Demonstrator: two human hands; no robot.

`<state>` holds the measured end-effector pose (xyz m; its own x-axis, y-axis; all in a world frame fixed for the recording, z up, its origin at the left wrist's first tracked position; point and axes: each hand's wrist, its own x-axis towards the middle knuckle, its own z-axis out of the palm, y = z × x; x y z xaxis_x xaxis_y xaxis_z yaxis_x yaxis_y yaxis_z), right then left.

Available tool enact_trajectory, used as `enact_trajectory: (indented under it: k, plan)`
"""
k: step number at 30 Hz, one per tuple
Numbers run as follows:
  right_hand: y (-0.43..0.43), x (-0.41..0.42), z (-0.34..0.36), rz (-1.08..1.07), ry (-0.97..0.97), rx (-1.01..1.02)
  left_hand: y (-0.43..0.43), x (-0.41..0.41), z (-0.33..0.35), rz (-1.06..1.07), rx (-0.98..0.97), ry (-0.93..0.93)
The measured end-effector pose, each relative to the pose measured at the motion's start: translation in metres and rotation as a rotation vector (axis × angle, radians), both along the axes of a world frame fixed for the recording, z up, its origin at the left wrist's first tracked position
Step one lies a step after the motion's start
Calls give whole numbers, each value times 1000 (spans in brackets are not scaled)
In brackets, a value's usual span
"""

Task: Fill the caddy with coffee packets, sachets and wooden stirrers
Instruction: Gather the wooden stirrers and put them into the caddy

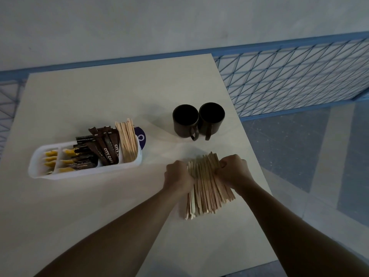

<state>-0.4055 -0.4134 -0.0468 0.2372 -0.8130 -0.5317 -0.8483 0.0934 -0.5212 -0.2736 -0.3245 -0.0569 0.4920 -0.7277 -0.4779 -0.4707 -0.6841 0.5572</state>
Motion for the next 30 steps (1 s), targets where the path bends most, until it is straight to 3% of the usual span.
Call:
enact_trajectory:
  k: [9,18,30]
  plan:
    - [8,1,5,-21,-31,-74,8,22,4,30,3,39]
    - [16,14,13,-96,-146,39,17,44,15,90,-24,209]
    - [26,47,26,-211,-515,472,23,69,29,193,-166,387]
